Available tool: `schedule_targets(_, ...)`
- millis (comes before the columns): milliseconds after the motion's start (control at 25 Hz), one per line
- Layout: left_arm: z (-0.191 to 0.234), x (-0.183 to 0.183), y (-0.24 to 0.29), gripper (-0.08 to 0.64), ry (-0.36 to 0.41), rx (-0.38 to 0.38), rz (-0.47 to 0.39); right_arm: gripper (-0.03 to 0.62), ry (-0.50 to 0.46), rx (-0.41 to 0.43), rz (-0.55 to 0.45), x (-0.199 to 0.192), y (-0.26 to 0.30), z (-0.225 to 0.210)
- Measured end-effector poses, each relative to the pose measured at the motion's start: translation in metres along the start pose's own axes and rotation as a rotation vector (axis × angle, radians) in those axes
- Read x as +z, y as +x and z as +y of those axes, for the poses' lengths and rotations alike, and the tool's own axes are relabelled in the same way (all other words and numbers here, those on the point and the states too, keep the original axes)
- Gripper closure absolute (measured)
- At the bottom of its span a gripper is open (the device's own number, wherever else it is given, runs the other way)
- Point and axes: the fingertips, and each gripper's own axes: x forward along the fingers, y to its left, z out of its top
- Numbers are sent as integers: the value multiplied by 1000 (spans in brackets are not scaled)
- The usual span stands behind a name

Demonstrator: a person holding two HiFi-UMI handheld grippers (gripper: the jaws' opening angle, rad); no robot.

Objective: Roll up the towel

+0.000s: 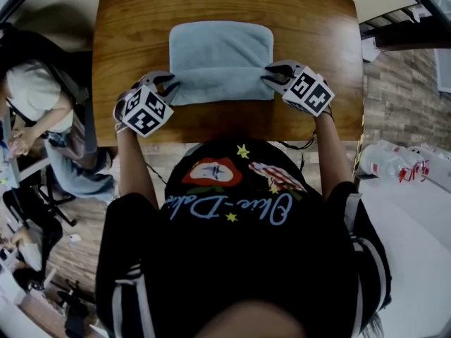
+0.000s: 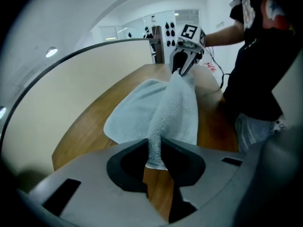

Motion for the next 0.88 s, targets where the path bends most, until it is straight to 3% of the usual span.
schedule_targets(200,18,2,15,462,-26,152,1,452,-81,-133,122,-16,18,-17)
schedule_targets(480,30,4,25,459,-9,296,3,419,-82,-244,86,-15,21,-26)
schedule_targets(720,51,20,-24,383,-163,398,-234,419,-26,-366,-97,14,-24,-31)
schedule_targets(800,47,25,-43,383,-116,426,-257,419,-58,-353,-137,24,-34,-17)
schedule_targets(880,25,24,-46,383,12,395,-206,420,-148,-299,-117,23,-32,8)
